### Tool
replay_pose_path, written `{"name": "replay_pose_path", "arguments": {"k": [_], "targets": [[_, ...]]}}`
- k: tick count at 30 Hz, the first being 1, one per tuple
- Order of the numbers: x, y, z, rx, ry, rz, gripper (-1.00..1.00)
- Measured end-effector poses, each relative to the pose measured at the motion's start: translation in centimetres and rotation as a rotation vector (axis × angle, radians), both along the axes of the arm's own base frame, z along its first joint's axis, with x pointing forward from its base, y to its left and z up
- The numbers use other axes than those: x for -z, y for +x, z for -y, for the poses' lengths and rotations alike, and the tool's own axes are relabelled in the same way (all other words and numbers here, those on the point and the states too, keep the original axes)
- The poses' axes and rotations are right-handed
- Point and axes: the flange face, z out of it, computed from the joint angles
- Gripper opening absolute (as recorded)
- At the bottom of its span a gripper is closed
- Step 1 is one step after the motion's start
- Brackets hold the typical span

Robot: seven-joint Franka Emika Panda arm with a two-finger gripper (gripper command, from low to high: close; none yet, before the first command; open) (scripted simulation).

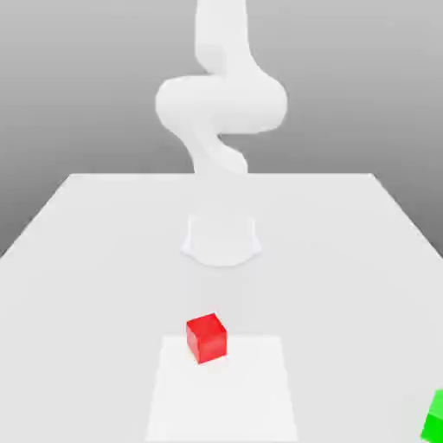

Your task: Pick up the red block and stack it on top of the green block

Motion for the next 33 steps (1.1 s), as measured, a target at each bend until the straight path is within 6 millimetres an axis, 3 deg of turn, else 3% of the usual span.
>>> {"name": "replay_pose_path", "arguments": {"k": [4,9,13,18,23,24,30,33], "targets": [[9.9,3.5,0.5,-0.065,-0.058,-0.149,0.00],[22.4,4.4,1.3,-0.160,-0.110,-0.335,0.00],[32.6,2.3,1.8,-0.252,-0.135,-0.493,0.00],[45.0,-2.8,2.1,-0.377,-0.142,-0.686,0.00],[50.4,-3.7,2.2,-0.395,-0.144,-0.712,0.00],[51.3,-3.8,2.2,-0.394,-0.144,-0.713,-1.00],[51.7,-3.9,2.2,-0.394,-0.144,-0.714,-1.00],[50.3,-3.8,2.2,-0.394,-0.143,-0.714,-1.00]]}}
